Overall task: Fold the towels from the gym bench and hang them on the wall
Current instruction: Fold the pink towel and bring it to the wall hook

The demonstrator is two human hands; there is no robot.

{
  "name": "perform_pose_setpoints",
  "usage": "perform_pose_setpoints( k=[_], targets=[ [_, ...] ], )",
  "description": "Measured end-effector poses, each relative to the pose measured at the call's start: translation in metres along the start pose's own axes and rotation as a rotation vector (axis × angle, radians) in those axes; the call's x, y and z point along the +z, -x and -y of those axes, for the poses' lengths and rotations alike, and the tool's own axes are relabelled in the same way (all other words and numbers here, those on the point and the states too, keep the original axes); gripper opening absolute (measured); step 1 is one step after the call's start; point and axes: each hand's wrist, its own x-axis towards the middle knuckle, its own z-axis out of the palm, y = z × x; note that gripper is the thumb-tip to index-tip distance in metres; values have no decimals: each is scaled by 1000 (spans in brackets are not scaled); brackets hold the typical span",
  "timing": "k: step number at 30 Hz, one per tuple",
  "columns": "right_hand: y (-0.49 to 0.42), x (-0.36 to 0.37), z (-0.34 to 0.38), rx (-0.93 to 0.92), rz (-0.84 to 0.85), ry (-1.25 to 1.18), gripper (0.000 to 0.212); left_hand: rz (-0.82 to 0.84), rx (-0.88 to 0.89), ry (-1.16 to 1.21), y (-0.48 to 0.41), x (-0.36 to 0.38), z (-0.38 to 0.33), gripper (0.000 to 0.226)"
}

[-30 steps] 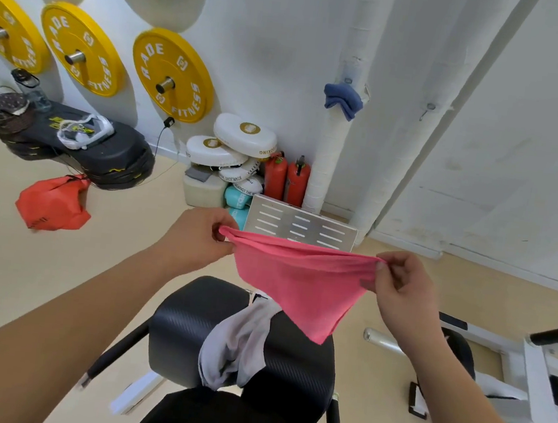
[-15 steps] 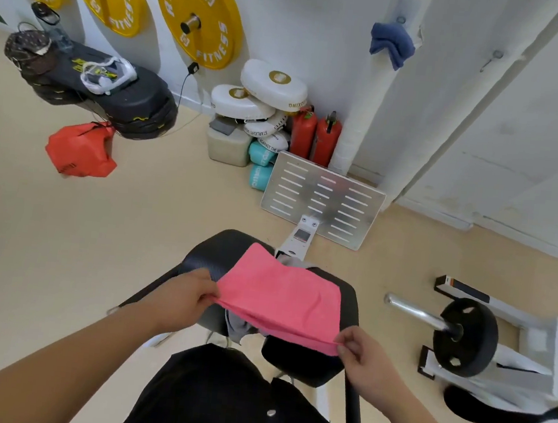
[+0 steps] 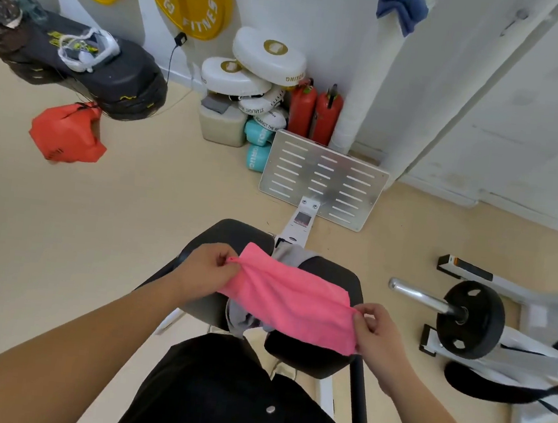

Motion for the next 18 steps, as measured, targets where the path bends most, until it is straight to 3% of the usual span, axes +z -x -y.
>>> perform_pose_setpoints(
  k=[4,11,16,18],
  targets=[
    [-31,8,16,80,-58,-23,8,-64,-4,-167,-43,9,-7,10],
    [-85,16,28,134,-121,109,10,-82,-94,-231,-100,17,-1,15],
    [-108,31,14,224,-79,268,38,163,-261,-446,-119,32,16,37],
    [-111,37,5,284,-74,357,43,187,-269,-507,-116,40,18,43]
  ],
)
